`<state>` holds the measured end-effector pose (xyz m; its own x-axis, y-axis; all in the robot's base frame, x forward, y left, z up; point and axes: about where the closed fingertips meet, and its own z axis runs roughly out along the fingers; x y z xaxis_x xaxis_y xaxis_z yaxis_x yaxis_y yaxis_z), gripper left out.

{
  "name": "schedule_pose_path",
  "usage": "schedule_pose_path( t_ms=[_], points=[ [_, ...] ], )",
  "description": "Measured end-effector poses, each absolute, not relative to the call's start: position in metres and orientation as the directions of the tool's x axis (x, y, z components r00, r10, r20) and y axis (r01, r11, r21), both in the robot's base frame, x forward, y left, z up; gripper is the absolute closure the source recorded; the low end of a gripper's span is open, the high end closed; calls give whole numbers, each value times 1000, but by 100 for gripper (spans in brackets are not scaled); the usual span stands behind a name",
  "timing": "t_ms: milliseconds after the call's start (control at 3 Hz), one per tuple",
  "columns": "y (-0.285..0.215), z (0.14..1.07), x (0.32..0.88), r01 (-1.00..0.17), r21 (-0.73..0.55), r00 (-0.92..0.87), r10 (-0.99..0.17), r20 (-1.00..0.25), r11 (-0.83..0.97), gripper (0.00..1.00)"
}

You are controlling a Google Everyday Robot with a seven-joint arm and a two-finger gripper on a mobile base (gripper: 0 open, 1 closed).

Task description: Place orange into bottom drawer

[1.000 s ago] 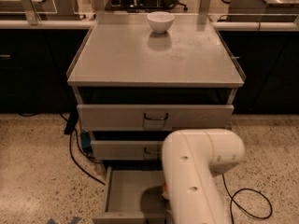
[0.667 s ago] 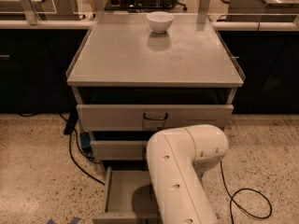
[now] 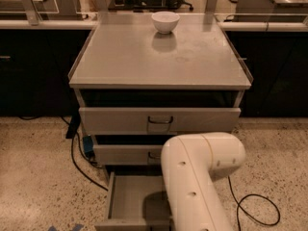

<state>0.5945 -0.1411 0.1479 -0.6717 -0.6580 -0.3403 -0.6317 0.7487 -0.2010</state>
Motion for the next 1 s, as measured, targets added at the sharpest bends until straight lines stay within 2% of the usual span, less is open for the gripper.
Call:
schedule_pose_path(
  t_ms=[333, 667, 1000],
  points=[
    [-159, 135, 599, -531, -2, -756, -475, -451, 847, 100],
    [-177, 134, 601, -467, 89, -790, -370, -488, 880, 100],
    [-177, 134, 601, -467, 89, -790, -370, -488, 880, 100]
  ],
)
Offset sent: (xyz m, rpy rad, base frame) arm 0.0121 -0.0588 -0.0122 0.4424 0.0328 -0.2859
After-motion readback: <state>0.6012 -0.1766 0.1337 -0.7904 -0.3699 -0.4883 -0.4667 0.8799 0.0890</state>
